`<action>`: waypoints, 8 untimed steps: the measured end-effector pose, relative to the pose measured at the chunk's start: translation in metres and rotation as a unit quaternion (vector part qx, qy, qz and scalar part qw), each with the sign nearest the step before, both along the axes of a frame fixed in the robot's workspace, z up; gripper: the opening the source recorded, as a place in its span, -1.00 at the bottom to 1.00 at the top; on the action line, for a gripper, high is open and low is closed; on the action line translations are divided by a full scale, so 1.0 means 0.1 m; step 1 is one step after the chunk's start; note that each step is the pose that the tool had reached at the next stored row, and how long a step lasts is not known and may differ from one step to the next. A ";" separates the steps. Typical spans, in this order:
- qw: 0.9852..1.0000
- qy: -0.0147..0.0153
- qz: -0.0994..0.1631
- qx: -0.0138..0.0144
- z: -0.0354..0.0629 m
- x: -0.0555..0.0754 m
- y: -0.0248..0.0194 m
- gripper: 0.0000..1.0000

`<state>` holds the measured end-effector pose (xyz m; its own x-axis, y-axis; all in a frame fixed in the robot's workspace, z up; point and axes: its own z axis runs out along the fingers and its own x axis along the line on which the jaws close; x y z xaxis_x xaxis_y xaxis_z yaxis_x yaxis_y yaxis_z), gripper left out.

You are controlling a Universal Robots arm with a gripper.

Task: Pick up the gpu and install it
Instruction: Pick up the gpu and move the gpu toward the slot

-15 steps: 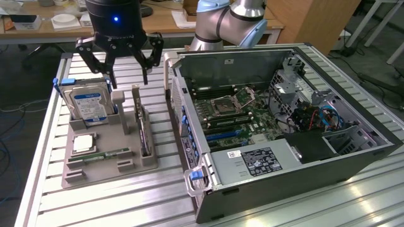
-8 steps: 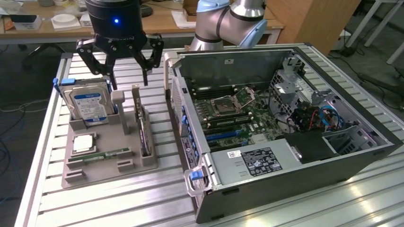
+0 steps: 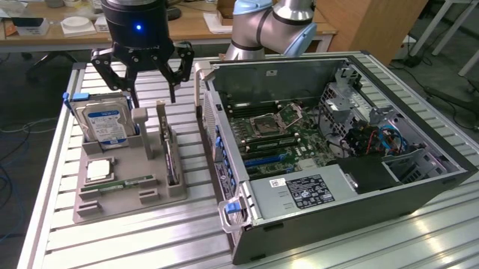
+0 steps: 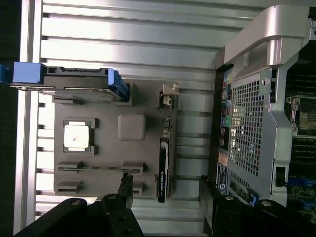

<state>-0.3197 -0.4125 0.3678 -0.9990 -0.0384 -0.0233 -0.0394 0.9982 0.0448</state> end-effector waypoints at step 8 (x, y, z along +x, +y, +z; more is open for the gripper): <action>1.000 0.000 0.002 0.000 -0.031 0.00 -0.003 0.29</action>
